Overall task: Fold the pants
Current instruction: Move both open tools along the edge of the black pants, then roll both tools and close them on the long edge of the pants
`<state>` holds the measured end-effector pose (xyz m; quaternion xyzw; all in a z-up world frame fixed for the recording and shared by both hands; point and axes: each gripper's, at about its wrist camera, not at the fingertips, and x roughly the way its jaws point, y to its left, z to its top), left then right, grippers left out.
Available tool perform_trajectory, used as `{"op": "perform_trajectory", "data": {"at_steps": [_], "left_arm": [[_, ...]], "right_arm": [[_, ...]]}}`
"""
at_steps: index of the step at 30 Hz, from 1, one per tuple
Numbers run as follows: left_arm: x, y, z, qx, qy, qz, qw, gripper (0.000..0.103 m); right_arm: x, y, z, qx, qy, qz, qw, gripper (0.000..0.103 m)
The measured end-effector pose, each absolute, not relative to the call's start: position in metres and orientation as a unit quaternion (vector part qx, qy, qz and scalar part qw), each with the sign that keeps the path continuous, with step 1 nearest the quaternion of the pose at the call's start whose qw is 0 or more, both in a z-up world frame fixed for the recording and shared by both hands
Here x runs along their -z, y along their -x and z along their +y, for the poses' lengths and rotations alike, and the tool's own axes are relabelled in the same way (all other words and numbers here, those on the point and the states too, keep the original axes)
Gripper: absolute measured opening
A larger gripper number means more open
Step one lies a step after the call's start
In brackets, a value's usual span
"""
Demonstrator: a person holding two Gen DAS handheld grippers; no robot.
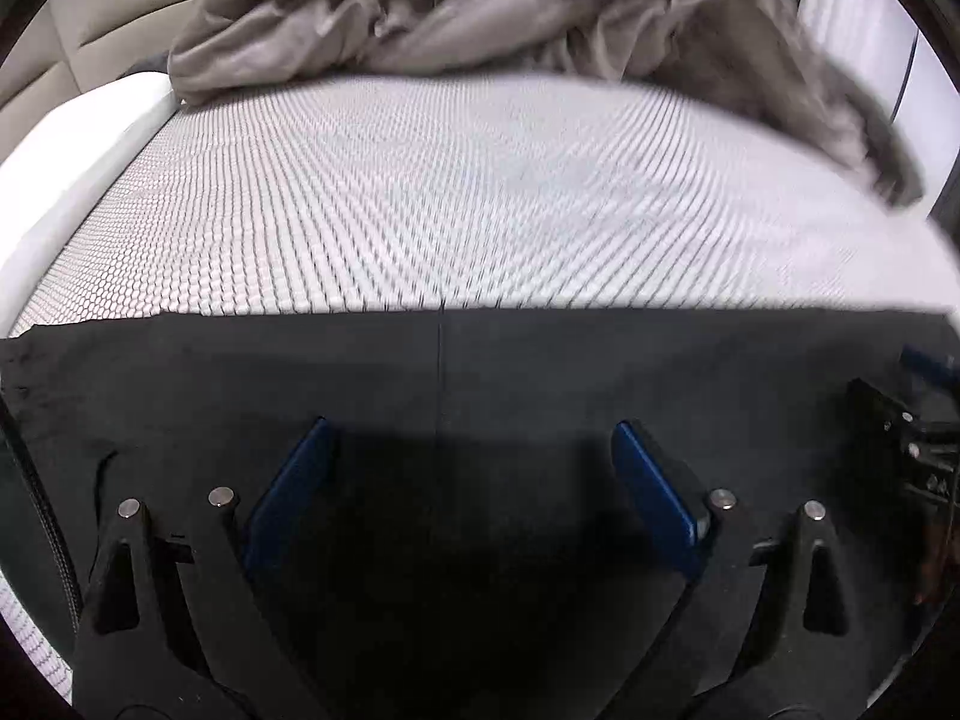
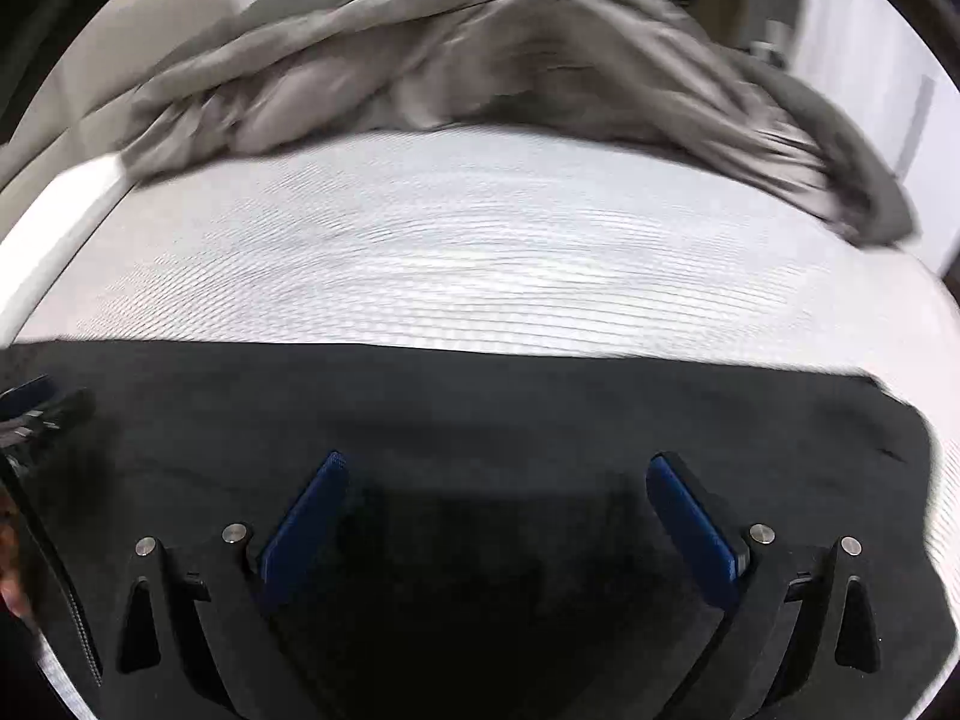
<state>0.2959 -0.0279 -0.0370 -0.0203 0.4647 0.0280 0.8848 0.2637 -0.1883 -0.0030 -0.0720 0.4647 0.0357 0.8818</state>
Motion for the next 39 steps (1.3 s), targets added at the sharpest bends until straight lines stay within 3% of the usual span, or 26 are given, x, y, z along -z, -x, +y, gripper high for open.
{"op": "perform_trajectory", "data": {"at_steps": [3, 9, 11, 17, 20, 23, 30, 35, 39], "left_arm": [[0.047, -0.296, -0.033, -0.025, 0.010, 0.471, 0.882, 0.094], [0.046, -0.291, -0.023, -0.016, 0.013, 0.470, 0.882, 0.094], [0.044, -0.290, -0.019, -0.017, 0.014, 0.471, 0.882, 0.094], [0.011, -0.248, -0.019, 0.015, -0.009, 0.444, 0.896, 0.091], [0.010, -0.216, -0.017, 0.035, 0.026, 0.448, 0.893, 0.091], [0.029, -0.185, -0.014, 0.055, 0.051, 0.487, 0.870, 0.091], [0.022, -0.125, -0.011, 0.037, -0.010, 0.467, 0.883, 0.092], [-0.001, -0.085, -0.010, 0.088, 0.089, 0.448, 0.885, 0.092], [0.011, -0.071, -0.021, 0.153, 0.227, 0.477, 0.835, 0.091]], "right_arm": [[0.024, -0.267, -0.180, -0.039, 0.113, 0.485, 0.867, 0.101], [0.016, -0.261, -0.339, 0.184, -0.011, 0.472, 0.862, 0.101], [0.012, -0.249, -0.363, 0.155, -0.057, 0.467, 0.868, 0.100], [-0.018, -0.207, -0.319, 0.061, 0.024, 0.460, 0.886, 0.101], [-0.028, -0.169, -0.292, -0.002, 0.028, 0.447, 0.894, 0.101], [-0.018, -0.133, -0.276, -0.068, -0.002, 0.464, 0.883, 0.101], [0.005, -0.069, -0.265, -0.050, 0.011, 0.481, 0.875, 0.100], [-0.019, -0.001, -0.258, -0.129, -0.088, 0.418, 0.895, 0.101], [0.007, 0.014, -0.250, -0.189, -0.231, 0.423, 0.855, 0.101]]}}
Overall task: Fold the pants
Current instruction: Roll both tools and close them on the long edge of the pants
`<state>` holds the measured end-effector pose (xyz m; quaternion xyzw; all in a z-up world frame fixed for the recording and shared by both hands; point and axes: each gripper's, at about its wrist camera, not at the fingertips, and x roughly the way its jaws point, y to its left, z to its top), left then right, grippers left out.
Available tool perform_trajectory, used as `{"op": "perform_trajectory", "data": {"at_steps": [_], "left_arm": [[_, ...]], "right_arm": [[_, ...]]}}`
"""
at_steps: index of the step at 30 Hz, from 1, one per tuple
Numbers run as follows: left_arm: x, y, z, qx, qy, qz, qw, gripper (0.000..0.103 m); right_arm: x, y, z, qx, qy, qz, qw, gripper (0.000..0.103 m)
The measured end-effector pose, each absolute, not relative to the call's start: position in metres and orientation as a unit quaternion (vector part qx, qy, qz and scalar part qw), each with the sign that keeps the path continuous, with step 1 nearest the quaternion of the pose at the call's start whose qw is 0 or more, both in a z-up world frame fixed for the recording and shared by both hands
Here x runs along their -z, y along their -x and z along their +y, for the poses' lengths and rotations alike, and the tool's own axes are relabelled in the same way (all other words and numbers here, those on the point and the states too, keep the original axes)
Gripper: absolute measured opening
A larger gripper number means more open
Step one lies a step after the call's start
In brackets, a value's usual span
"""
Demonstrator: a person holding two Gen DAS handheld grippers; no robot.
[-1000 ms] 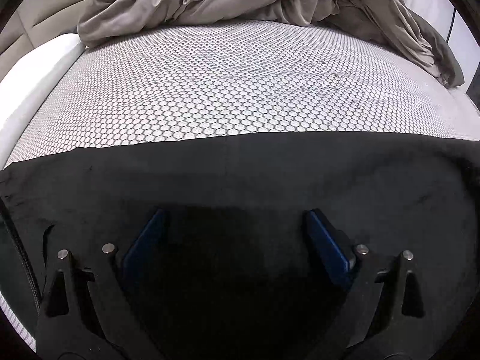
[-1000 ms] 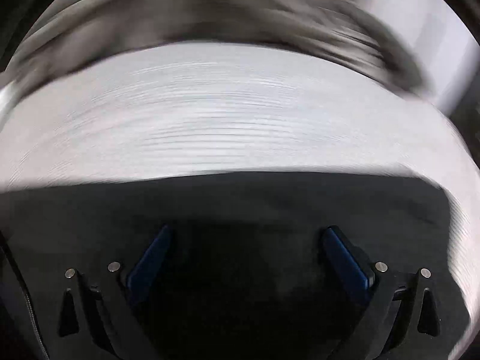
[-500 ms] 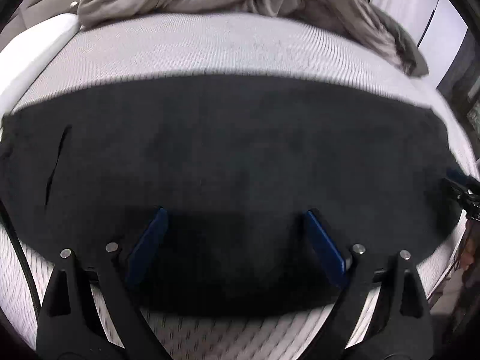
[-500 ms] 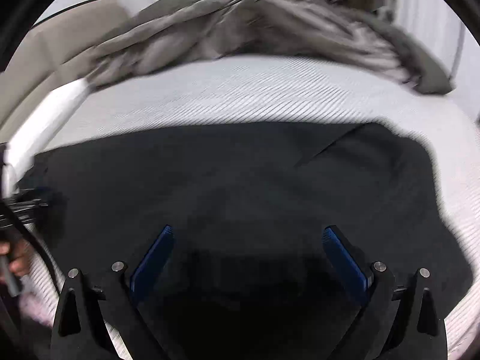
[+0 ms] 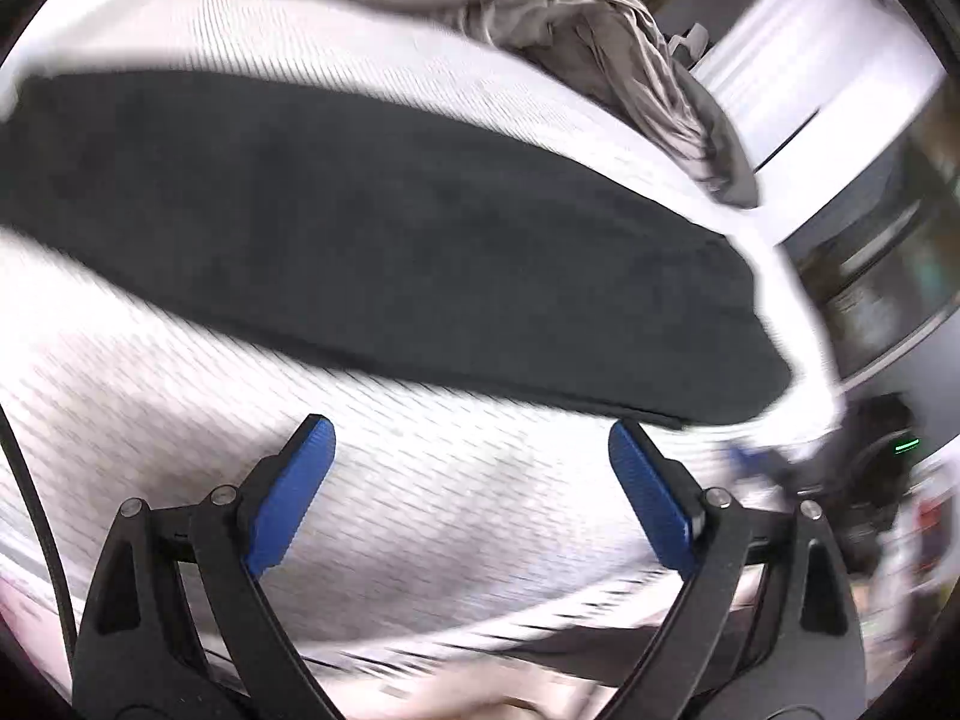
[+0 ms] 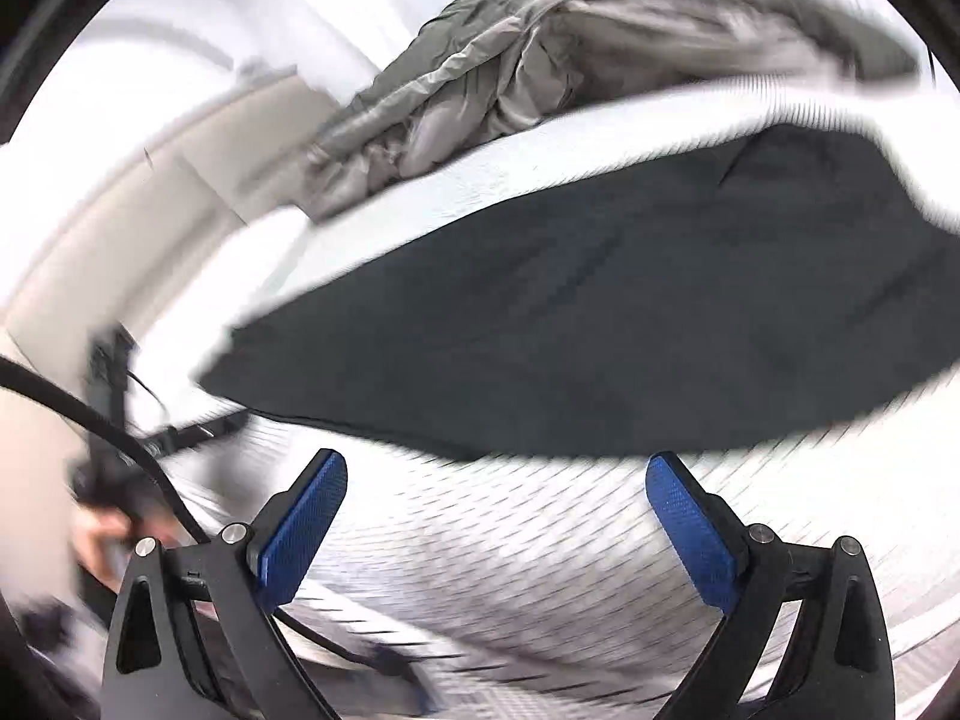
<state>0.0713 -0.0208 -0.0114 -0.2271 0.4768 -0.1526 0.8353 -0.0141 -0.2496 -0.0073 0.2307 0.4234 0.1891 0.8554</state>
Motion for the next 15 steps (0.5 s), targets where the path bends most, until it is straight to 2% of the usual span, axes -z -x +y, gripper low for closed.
{"op": "perform_trajectory", "data": {"at_steps": [4, 9, 10, 13, 15], "left_arm": [[0.019, -0.073, -0.036, 0.168, 0.252, 0.473, 0.827, 0.090], [0.041, -0.091, -0.028, 0.188, 0.358, 0.465, 0.787, 0.074], [0.046, -0.099, -0.028, 0.187, 0.374, 0.467, 0.780, 0.068], [0.050, -0.109, -0.039, 0.185, 0.372, 0.470, 0.779, 0.062], [0.053, -0.115, -0.049, 0.187, 0.371, 0.469, 0.780, 0.062]], "right_arm": [[0.023, 0.002, -0.240, -0.225, -0.286, 0.425, 0.829, 0.101], [0.036, -0.009, -0.248, -0.242, -0.381, 0.397, 0.799, 0.101], [0.037, -0.012, -0.249, -0.242, -0.396, 0.388, 0.796, 0.100], [0.036, -0.022, -0.248, -0.227, -0.420, 0.369, 0.798, 0.096], [0.031, -0.032, -0.243, -0.221, -0.421, 0.364, 0.801, 0.091]]}}
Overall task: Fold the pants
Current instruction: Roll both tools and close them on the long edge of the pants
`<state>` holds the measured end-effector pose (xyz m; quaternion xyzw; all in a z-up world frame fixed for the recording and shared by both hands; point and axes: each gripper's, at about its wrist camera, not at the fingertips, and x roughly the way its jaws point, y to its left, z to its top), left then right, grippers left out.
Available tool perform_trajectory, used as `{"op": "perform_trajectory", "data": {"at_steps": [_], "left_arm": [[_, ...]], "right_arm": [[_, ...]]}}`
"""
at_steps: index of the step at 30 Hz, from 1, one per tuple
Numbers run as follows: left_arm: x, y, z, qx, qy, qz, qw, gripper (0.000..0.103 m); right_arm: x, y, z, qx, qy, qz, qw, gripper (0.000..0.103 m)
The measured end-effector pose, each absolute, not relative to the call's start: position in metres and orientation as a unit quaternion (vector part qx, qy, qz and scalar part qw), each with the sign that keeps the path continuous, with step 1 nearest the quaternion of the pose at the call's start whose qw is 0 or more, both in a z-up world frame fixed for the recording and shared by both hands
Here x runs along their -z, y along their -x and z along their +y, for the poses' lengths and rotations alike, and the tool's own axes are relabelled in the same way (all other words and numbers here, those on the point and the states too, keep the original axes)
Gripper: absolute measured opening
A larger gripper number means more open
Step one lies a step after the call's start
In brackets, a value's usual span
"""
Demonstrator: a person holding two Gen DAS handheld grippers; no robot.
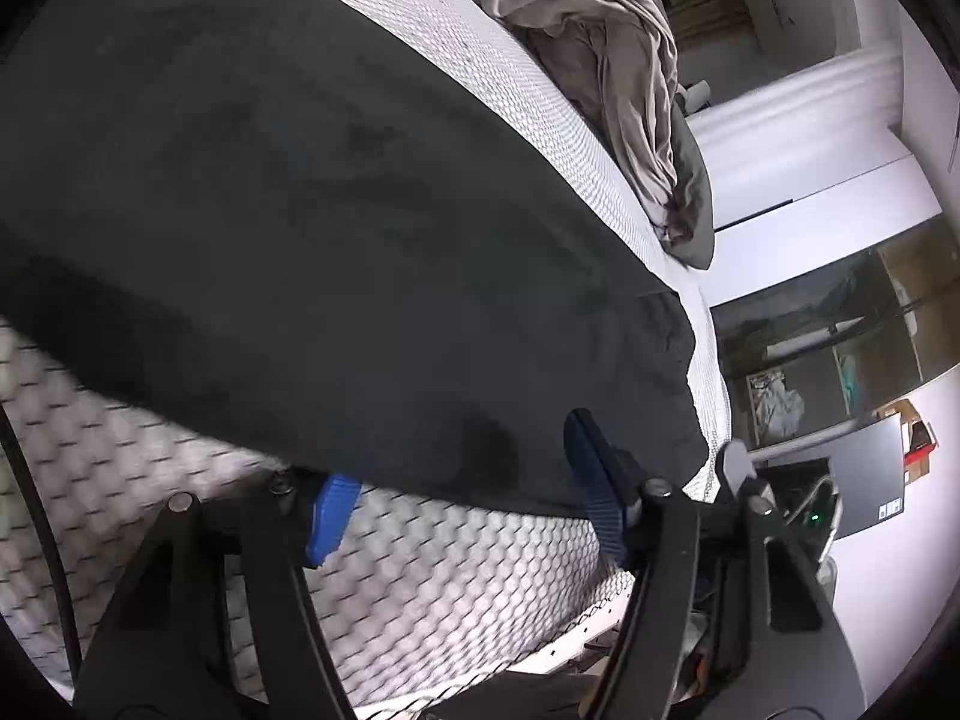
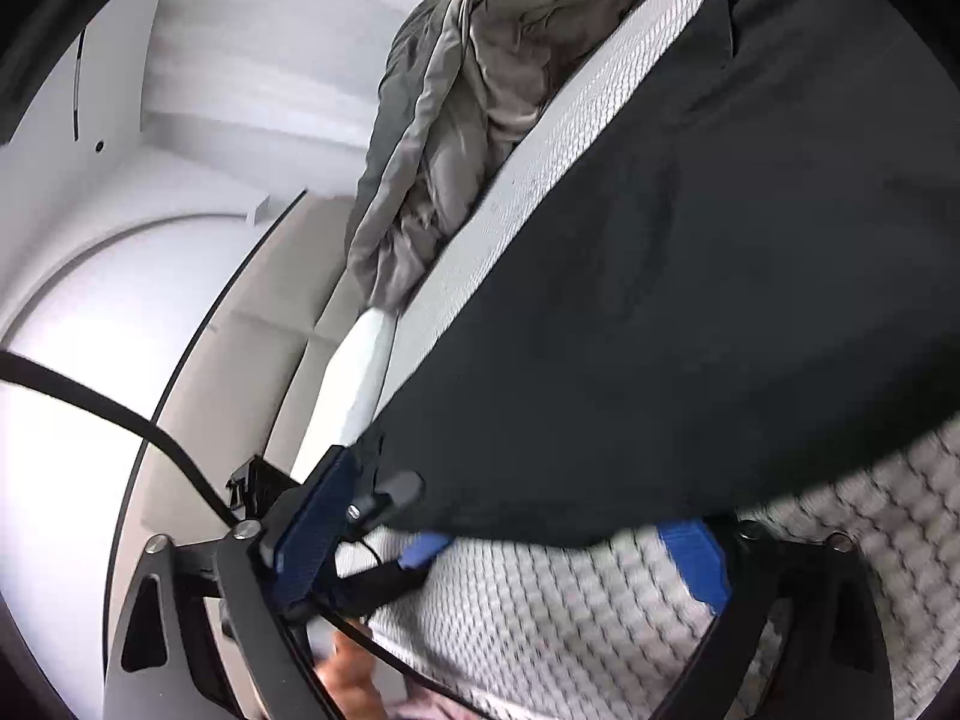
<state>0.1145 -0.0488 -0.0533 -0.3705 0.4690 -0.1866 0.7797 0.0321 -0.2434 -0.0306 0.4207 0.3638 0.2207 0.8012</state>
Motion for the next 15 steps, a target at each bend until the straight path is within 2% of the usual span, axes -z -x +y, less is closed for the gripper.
{"op": "perform_trajectory", "data": {"at_steps": [1, 3, 4, 5, 6, 7, 10, 11, 12, 15], "left_arm": [[0.054, -0.116, -0.053, 0.183, 0.371, 0.465, 0.782, 0.061], [0.058, -0.120, -0.061, 0.168, 0.370, 0.457, 0.791, 0.048], [0.060, -0.121, -0.065, 0.161, 0.372, 0.456, 0.793, 0.037], [0.063, -0.123, -0.069, 0.153, 0.374, 0.455, 0.794, 0.024], [0.067, -0.125, -0.074, 0.141, 0.374, 0.454, 0.796, 0.018], [0.069, -0.125, -0.077, 0.131, 0.374, 0.451, 0.800, 0.012], [0.071, -0.123, -0.082, 0.111, 0.375, 0.435, 0.811, 0.008], [0.070, -0.122, -0.083, 0.111, 0.371, 0.431, 0.815, 0.008], [0.070, -0.123, -0.084, 0.112, 0.369, 0.429, 0.817, 0.007], [0.069, -0.122, -0.083, 0.124, 0.362, 0.426, 0.820, 0.007]], "right_arm": [[0.029, -0.035, -0.242, -0.218, -0.421, 0.363, 0.802, 0.089], [0.028, -0.040, -0.237, -0.204, -0.421, 0.363, 0.806, 0.084], [0.029, -0.044, -0.234, -0.199, -0.421, 0.366, 0.806, 0.081], [0.031, -0.051, -0.230, -0.190, -0.420, 0.371, 0.806, 0.075], [0.034, -0.052, -0.227, -0.183, -0.419, 0.372, 0.808, 0.065], [0.035, -0.057, -0.225, -0.178, -0.419, 0.374, 0.808, 0.059], [0.048, -0.058, -0.227, -0.150, -0.413, 0.388, 0.811, 0.034], [0.049, -0.061, -0.226, -0.144, -0.412, 0.389, 0.811, 0.018], [0.053, -0.063, -0.229, -0.141, -0.417, 0.391, 0.808, 0.012], [0.054, -0.066, -0.233, -0.148, -0.421, 0.387, 0.807, 0.007]]}}
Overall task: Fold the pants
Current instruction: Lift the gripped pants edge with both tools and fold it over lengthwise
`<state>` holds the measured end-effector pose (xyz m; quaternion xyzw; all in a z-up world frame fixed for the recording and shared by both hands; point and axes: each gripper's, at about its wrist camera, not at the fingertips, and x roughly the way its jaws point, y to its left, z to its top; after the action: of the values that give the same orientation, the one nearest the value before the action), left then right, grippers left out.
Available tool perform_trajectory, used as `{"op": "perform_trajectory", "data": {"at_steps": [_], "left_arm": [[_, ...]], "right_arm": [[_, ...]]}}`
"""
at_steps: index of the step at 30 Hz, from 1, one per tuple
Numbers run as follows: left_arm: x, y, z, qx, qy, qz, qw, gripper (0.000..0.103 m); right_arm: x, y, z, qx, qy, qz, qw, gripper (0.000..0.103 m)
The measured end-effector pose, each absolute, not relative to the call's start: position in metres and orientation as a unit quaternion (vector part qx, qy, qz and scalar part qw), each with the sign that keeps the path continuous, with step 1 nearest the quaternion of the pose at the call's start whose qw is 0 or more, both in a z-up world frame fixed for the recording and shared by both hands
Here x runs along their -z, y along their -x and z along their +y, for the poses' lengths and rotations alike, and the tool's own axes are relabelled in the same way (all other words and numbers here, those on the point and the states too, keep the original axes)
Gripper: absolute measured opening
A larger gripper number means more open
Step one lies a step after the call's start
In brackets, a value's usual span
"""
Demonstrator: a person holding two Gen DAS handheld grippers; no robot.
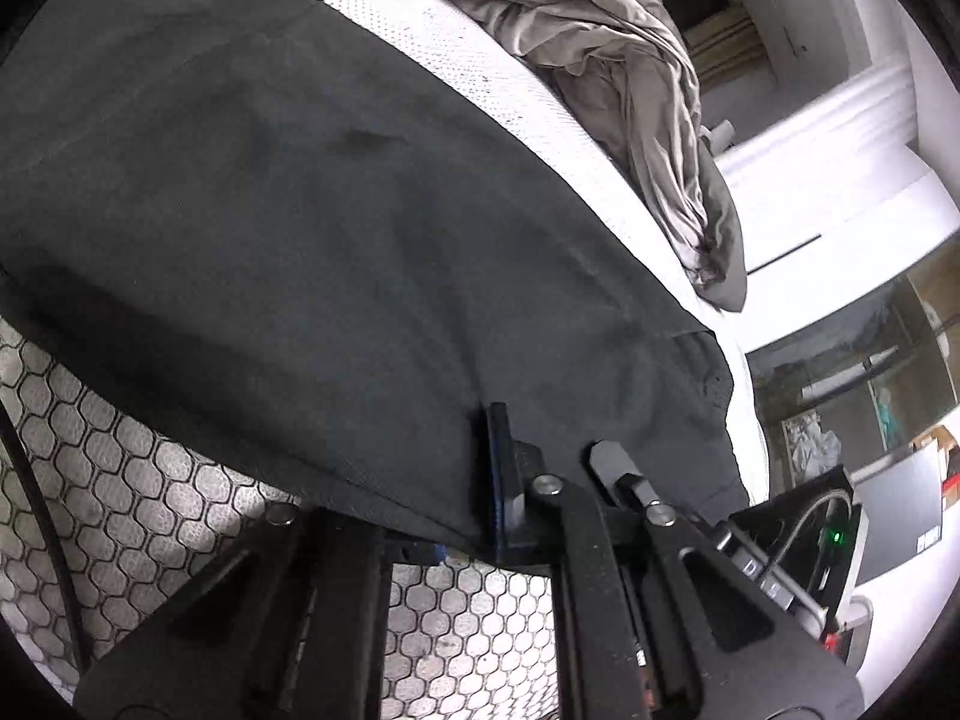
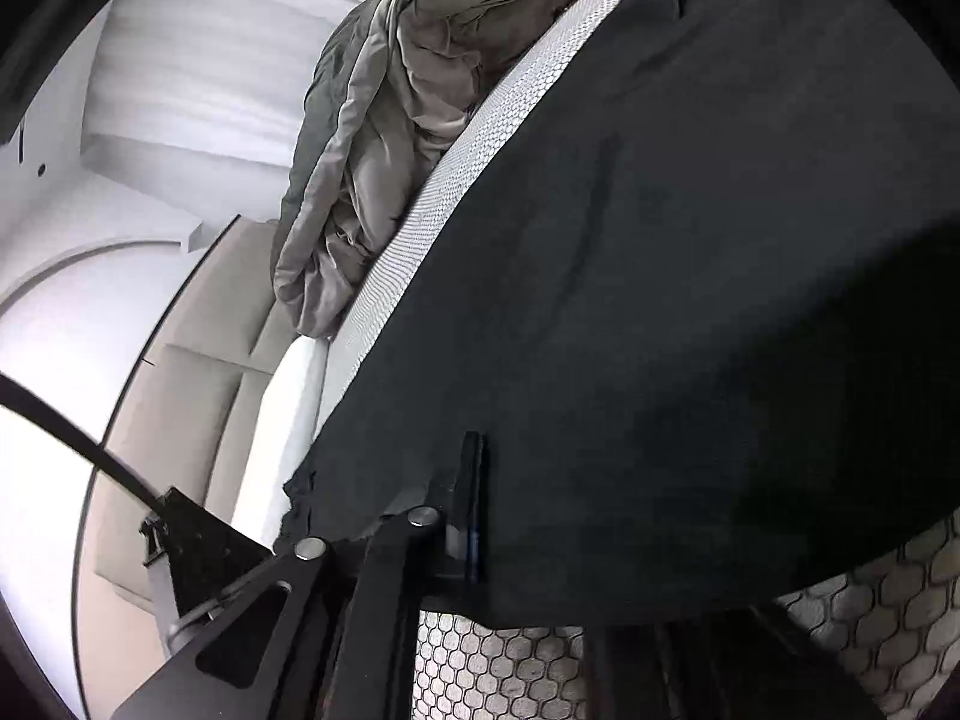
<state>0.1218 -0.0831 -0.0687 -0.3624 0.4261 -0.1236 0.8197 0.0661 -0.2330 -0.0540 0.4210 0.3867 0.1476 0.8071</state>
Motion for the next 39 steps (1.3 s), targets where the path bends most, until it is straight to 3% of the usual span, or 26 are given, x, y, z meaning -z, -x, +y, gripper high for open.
{"op": "perform_trajectory", "data": {"at_steps": [12, 19, 24, 32, 39], "left_arm": [[0.073, -0.119, -0.064, 0.131, 0.373, 0.435, 0.809, 0.007], [0.074, -0.120, -0.065, 0.130, 0.373, 0.436, 0.809, 0.007], [0.075, -0.122, -0.064, 0.139, 0.365, 0.437, 0.810, 0.008], [0.074, -0.124, -0.068, 0.142, 0.362, 0.438, 0.811, 0.008], [0.074, -0.123, -0.068, 0.135, 0.358, 0.438, 0.814, 0.008]], "right_arm": [[0.057, -0.053, -0.325, -0.073, -0.485, 0.342, 0.802, 0.007], [0.052, -0.074, -0.326, -0.084, -0.476, 0.360, 0.798, 0.015], [0.053, -0.077, -0.349, -0.065, -0.496, 0.350, 0.792, 0.004], [0.035, -0.061, -0.435, 0.003, -0.493, 0.311, 0.813, 0.004], [0.038, -0.056, -0.458, -0.021, -0.488, 0.326, 0.810, 0.004]]}}
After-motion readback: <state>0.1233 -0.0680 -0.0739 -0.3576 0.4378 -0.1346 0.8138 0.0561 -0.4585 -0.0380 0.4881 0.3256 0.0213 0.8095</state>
